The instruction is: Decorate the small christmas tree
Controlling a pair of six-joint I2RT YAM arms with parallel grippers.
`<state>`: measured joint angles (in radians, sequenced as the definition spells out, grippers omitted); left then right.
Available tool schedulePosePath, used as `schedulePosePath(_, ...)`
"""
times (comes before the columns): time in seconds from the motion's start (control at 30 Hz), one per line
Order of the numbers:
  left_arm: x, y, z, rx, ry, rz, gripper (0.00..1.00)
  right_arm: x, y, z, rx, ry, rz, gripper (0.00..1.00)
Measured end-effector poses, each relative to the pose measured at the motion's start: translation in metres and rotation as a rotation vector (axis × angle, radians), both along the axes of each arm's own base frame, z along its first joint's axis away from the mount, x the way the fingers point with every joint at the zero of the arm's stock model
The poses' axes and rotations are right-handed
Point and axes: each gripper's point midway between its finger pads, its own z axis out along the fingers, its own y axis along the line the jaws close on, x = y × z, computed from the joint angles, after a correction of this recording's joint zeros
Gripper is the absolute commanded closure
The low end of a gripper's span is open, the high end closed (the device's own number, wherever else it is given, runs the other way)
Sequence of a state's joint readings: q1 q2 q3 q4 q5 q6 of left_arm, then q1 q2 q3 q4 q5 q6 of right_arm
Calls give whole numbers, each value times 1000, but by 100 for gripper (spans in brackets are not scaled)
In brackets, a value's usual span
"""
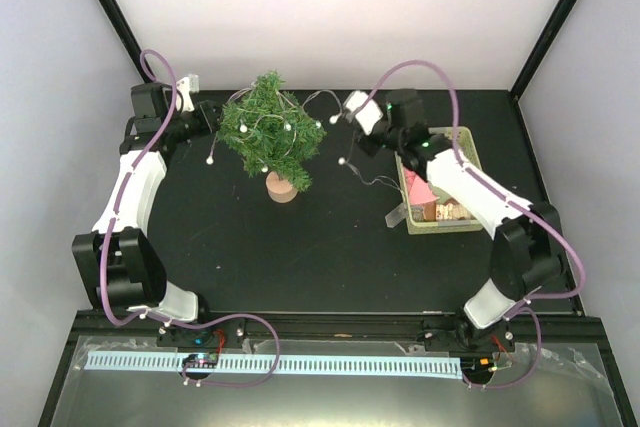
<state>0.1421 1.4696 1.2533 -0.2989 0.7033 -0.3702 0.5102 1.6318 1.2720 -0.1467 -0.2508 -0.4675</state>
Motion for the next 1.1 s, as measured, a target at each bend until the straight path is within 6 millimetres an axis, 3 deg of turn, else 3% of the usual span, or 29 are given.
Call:
schedulePosePath(0.07,0,0,0,2,-1,-1,74,16,-20,29,34,-43,-76,99)
schedulePosePath(0.17,0,0,0,3,-1,-1,74,31,-40,56,68,-87,-147,99)
schedulePosePath(0.37,0,0,0,3,-1,-1,74,61,-60,86,123,-111,-245,99)
schedulePosePath(0.53,0,0,0,4,-1,-1,74,97,-105,107,190,-130,-383,99)
schedulePosePath(0.67,0,0,0,6,-3,-2,74,108,-132,123,234,-153,-452,99)
schedulePosePath(0.93,0,0,-1,9,-5,-3,74,108,-137,156,308,-216,-463,99)
schedulePosePath(1.1,0,0,-1,11,-4,-3,68,114,-140,152,302,-191,-476,99)
